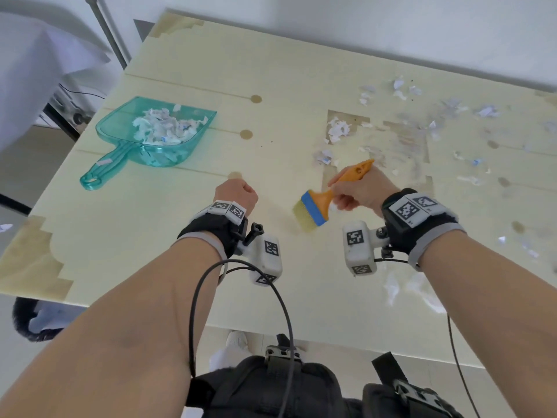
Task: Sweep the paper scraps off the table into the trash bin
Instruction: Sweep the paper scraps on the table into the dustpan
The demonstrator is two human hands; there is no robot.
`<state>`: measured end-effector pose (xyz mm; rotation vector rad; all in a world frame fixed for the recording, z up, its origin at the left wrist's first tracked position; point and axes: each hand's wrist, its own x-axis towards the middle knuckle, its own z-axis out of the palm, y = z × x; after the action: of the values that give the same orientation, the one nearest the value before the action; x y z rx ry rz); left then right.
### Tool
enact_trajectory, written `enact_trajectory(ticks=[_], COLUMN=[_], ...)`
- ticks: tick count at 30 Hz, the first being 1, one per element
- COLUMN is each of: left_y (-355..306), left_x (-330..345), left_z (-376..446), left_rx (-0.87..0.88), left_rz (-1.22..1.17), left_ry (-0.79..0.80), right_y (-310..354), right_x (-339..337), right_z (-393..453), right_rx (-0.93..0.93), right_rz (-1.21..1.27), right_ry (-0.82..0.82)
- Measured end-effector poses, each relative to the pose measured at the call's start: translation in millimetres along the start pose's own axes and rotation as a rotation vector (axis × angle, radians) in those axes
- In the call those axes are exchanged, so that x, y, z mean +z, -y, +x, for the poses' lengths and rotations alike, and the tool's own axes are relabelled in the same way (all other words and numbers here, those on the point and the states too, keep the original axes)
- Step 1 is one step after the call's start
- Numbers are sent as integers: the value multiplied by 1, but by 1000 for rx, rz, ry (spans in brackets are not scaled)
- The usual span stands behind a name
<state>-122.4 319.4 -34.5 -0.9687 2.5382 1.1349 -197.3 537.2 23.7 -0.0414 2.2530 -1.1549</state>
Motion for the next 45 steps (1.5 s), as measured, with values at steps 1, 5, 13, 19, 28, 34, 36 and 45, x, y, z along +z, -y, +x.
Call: enact_trajectory(ticks=[1, 5, 13, 19, 28, 34, 36, 45], left_y=[-1, -4, -13, -20, -19, -25, -24, -35], left_x=[4, 17, 30, 40, 50, 64, 66, 76], left_z=[-4, -18, -34, -43, -53, -60, -61, -65], left_rx=[-2, -19, -55, -33, -47, -48, -47, -33], left_rz=[0, 7, -10, -7, 21, 2, -1, -10], left_ry=[1, -5, -16, -32, -66, -57, -53, -47], right_y=[-3, -18, -23, -42, -56, -76, -73, -65], right_x=[5, 3, -31, -17, -41, -38, -51, -70], right_z=[-3, -4, -8, -13, -18, -23, -19, -22], right_rx=[22, 92, -50, 10, -33, 22, -4, -74], right_rz=[-53, -45, 83, -50, -28, -193, -183, -89], right_ry=[80, 7, -93, 53, 182, 225, 103, 259])
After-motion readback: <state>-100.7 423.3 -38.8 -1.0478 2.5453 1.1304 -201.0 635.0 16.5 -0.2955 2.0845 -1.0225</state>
